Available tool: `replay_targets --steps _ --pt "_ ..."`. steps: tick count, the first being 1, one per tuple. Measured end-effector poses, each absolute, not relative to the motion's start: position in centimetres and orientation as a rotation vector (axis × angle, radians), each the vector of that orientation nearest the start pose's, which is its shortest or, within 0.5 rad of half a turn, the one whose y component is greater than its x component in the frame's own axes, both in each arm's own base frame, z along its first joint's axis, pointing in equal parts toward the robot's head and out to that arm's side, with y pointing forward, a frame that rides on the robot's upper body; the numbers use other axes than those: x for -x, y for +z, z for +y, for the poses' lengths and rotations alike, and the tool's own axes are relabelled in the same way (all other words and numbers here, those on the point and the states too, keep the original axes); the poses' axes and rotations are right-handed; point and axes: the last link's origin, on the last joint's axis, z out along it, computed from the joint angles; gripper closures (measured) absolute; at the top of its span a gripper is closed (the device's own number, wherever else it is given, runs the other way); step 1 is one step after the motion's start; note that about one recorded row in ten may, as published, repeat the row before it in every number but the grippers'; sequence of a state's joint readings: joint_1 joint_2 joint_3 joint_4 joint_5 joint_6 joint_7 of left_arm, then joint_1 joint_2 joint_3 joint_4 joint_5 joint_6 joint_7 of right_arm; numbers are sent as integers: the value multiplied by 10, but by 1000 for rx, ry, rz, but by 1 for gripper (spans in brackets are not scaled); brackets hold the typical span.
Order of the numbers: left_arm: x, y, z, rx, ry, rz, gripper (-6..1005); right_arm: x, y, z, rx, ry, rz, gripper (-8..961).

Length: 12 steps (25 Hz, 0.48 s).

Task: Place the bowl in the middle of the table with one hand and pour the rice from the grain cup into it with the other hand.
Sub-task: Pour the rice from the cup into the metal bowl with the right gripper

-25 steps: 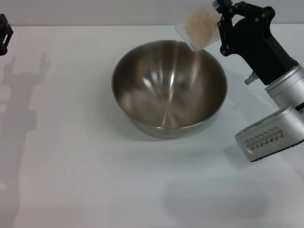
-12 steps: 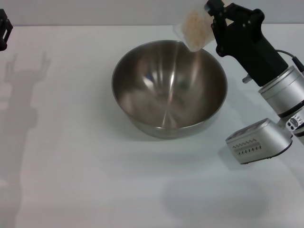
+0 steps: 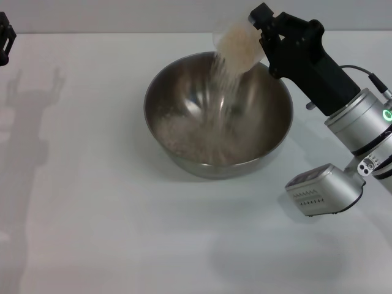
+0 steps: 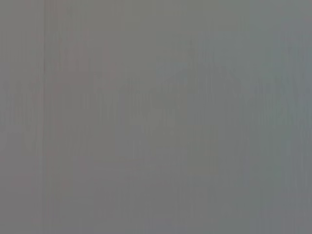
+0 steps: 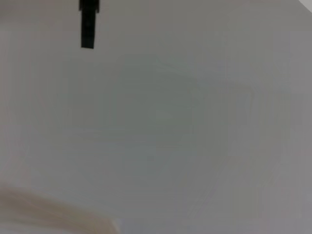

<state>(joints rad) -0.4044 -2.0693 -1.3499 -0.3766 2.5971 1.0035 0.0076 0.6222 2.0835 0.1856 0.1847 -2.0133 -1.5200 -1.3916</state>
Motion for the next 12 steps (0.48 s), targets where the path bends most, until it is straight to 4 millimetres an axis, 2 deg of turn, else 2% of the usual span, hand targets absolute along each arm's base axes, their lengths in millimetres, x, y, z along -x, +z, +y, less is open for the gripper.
replay_targets --steps 12 --pt "315 24 366 1431 -659 -482 180 -210 -52 327 1237 -39 -1302 942"
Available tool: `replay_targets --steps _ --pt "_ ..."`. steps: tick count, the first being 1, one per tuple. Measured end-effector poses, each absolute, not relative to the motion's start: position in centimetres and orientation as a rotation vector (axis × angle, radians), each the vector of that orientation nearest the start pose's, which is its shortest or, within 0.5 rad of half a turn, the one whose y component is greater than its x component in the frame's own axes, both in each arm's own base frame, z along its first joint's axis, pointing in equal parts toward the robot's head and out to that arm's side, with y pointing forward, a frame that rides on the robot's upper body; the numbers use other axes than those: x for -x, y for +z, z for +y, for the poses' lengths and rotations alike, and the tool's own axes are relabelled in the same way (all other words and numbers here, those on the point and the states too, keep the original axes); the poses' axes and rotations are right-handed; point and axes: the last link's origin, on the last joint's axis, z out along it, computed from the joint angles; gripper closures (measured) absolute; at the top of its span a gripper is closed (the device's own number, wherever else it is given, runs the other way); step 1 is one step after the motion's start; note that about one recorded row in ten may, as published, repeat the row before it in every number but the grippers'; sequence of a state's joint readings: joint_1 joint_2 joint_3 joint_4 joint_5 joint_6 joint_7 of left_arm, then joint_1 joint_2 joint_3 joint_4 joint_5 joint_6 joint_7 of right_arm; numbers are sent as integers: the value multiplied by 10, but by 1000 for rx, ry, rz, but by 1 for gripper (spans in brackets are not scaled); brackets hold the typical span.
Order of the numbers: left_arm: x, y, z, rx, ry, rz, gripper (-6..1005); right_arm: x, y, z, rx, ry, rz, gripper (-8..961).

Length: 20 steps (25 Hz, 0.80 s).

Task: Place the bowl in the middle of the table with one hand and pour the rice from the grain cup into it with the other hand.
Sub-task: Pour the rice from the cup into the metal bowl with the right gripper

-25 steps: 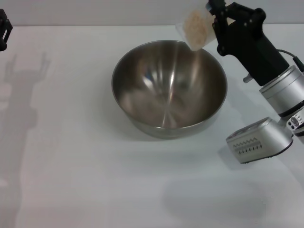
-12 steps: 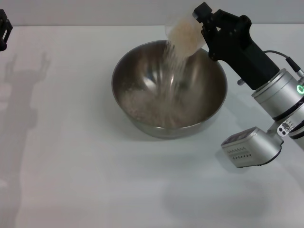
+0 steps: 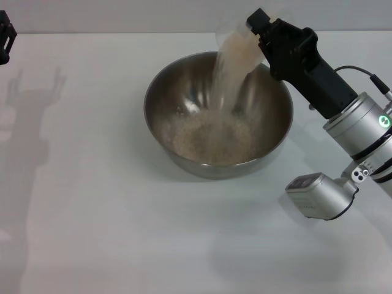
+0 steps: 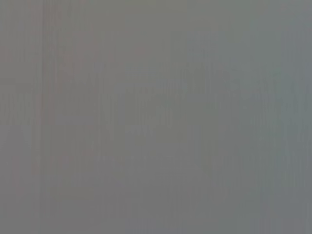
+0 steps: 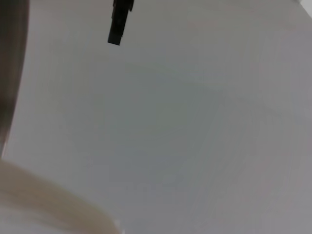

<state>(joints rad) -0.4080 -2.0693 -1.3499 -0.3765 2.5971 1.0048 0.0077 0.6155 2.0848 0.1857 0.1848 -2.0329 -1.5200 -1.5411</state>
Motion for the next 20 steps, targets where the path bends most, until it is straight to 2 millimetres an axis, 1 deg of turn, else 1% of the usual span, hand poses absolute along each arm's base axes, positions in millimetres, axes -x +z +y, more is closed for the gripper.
replay_targets --steps 9,20 --pt "314 24 366 1431 -660 -481 180 -213 -57 327 1257 -69 -1338 941" --pt "314 24 367 1431 -661 -481 180 -212 -61 324 1260 -47 -1371 939"
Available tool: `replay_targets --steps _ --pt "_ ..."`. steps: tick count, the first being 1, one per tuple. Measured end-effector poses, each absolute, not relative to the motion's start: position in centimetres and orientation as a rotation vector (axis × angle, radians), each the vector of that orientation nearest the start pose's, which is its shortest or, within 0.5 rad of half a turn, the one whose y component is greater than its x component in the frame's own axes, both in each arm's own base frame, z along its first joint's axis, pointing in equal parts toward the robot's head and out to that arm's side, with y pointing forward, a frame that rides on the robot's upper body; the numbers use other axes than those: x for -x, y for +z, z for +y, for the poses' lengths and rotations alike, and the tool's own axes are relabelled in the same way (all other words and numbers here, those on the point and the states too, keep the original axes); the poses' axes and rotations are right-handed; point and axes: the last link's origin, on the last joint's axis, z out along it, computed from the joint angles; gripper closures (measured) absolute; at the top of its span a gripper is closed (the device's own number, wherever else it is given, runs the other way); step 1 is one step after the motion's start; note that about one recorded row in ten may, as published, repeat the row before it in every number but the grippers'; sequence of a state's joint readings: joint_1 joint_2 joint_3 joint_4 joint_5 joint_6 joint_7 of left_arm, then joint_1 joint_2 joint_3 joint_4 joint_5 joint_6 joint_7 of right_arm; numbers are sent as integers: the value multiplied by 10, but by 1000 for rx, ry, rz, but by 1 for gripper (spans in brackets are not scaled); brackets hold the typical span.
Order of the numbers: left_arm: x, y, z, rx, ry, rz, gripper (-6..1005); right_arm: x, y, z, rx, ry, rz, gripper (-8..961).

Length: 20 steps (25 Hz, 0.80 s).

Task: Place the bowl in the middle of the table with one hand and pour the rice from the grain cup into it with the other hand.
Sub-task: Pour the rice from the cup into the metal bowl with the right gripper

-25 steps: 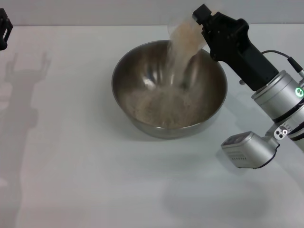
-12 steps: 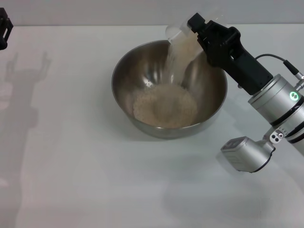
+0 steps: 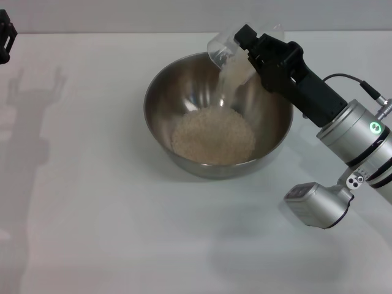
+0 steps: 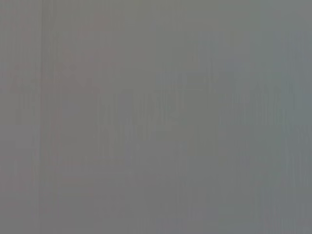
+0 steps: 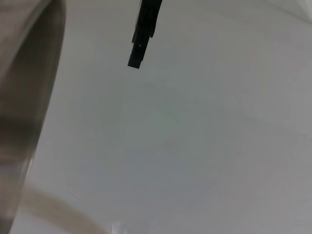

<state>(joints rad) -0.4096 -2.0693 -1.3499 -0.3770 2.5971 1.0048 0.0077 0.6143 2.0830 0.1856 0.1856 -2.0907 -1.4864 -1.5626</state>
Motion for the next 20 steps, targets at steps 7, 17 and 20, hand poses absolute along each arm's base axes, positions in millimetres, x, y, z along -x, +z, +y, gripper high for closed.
replay_targets --steps 7,17,20 --pt "314 24 366 1431 -660 -482 180 -212 -63 322 1258 -55 -1389 939" --pt "314 24 366 1430 -661 -481 180 -215 -62 323 1209 -112 -1462 938" --pt "314 24 366 1429 -662 -479 180 -214 -63 323 1202 -114 -1473 937"
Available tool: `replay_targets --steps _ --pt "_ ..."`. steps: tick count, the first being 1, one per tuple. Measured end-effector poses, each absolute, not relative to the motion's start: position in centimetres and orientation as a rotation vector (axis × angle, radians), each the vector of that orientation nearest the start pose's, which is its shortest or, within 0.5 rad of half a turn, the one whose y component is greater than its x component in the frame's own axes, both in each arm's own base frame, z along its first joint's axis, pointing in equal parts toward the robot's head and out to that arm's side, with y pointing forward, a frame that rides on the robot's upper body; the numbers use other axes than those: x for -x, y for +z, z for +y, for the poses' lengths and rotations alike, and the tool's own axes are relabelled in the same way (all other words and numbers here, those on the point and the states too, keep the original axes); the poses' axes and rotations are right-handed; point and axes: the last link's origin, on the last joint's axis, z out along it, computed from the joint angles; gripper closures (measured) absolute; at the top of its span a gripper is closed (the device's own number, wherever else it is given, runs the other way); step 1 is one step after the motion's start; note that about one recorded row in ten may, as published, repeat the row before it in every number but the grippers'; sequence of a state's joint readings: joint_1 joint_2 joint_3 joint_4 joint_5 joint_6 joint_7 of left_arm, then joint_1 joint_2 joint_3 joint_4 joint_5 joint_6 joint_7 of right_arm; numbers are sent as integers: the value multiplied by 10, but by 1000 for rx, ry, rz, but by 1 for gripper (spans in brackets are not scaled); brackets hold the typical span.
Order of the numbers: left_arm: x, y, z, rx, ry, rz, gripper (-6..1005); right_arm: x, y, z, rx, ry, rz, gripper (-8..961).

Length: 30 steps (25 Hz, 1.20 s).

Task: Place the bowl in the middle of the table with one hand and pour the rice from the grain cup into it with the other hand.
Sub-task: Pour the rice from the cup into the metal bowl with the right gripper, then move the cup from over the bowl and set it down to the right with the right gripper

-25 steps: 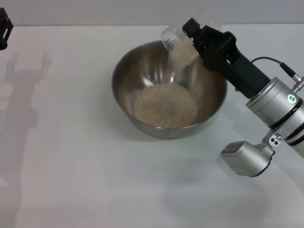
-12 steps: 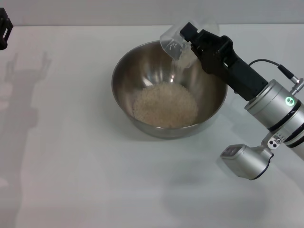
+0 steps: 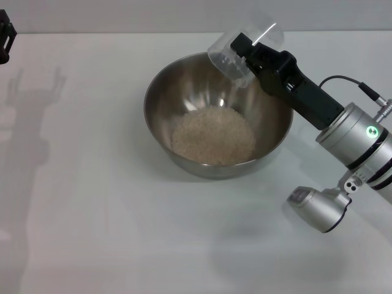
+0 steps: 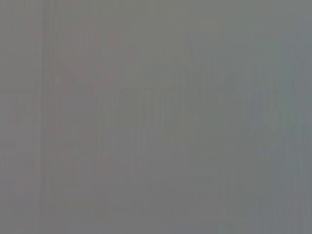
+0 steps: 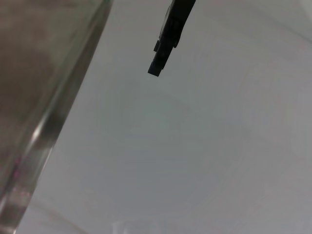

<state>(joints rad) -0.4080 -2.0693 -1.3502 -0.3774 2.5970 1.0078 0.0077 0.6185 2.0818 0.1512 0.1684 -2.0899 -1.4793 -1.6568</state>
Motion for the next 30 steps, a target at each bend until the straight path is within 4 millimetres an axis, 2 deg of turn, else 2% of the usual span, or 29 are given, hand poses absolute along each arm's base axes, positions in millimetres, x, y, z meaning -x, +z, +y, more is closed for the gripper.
replay_targets --steps 8,13,22,30 --pt "315 25 366 1426 -662 -479 180 -210 -65 323 1223 -91 -1429 936" --pt "314 25 366 1424 -665 -476 180 -204 -64 323 1281 -42 -1224 936" --pt "314 26 366 1422 -669 -471 180 -205 -66 313 1394 72 -951 935" --pt "313 27 366 1419 -673 -467 180 -215 -56 312 1474 222 -635 934"
